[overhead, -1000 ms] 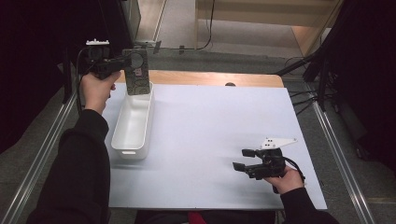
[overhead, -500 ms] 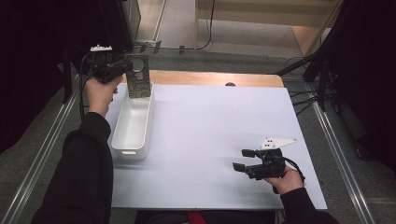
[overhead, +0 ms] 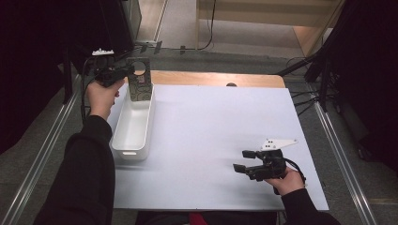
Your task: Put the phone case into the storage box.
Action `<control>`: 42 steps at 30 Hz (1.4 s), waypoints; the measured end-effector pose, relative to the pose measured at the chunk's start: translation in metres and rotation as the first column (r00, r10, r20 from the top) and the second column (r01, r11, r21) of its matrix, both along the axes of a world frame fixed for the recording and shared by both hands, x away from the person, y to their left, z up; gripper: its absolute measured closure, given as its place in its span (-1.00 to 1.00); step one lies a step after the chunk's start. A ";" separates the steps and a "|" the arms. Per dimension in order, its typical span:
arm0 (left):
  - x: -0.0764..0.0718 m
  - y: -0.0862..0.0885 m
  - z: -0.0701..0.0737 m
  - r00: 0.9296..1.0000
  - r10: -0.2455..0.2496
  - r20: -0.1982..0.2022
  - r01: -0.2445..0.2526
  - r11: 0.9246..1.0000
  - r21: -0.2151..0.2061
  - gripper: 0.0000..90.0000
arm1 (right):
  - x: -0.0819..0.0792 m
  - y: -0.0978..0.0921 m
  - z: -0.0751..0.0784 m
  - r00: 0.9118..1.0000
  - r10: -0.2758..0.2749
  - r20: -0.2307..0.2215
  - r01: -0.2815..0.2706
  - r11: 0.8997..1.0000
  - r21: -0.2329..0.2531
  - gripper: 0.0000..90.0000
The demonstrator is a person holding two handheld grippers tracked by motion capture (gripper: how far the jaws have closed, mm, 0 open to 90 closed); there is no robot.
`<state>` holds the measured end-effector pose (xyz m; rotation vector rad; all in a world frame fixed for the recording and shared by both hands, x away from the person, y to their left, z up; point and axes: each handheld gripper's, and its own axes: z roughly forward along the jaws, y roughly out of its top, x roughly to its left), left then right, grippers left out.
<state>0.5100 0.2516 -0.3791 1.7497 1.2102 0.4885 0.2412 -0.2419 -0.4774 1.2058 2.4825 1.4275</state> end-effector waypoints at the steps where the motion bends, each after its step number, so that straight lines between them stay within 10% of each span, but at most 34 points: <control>1: 0.000 -0.001 -0.001 1.000 0.000 -0.002 0.000 1.000 0.001 0.59 | 0.000 0.000 0.000 1.000 0.002 0.002 -0.002 1.000 -0.001 -0.42; 42: -0.002 0.002 -0.026 1.000 -0.012 -0.024 0.012 1.000 0.019 0.59 | 0.001 0.001 -0.002 1.000 0.005 -0.004 -0.005 1.000 -0.006 -0.42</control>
